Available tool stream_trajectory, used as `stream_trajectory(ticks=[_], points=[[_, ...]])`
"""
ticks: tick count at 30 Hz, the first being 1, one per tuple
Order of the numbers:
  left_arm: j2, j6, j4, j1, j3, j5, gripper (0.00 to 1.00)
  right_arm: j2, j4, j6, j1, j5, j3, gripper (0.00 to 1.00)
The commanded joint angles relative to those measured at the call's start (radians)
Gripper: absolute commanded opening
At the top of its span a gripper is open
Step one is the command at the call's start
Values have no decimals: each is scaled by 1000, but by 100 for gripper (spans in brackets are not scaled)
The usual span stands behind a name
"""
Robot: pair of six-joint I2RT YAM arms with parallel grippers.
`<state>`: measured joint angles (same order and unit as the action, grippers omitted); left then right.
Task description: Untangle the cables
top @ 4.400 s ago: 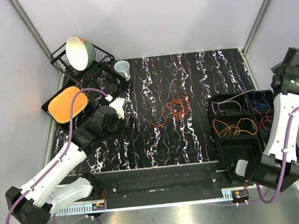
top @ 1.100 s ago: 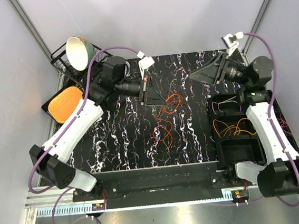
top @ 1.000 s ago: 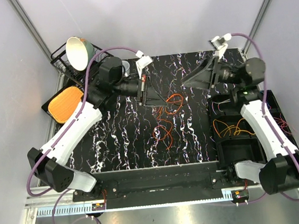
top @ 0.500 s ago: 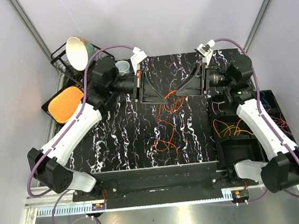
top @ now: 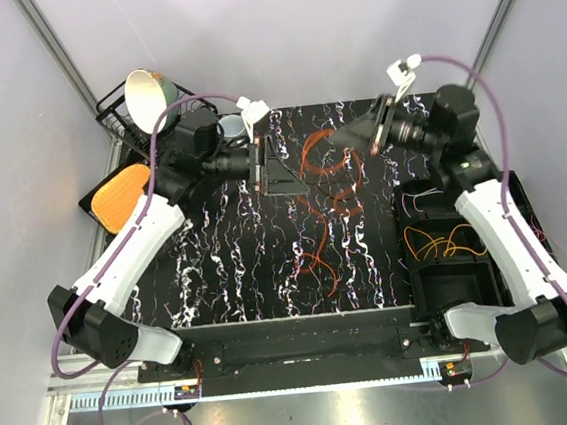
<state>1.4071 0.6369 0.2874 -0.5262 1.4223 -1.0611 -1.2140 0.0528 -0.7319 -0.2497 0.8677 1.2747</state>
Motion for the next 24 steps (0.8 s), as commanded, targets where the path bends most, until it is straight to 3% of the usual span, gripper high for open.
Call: stream_trajectory(ticks=[1,2,5,7,12,24], points=[[-100,-210,350,22,14,535,99,4,419,193,0,-641,332,0],[-146,-216,370,23,-6,621,99,-18,471,200,0,-838,397,0],[-218,-221,409,23,-104,844,99,-62,678,191,0,-1200,635,0],[-240,-221,417,22,-176,895,99,-74,731,160,0,-1420,763,0],[-269,-215,423,22,-281,900,99,-67,837,78,0,-1812,906,0],[-290,-207,366,22,-428,886,99,-25,759,310,0,-2072,960,0]])
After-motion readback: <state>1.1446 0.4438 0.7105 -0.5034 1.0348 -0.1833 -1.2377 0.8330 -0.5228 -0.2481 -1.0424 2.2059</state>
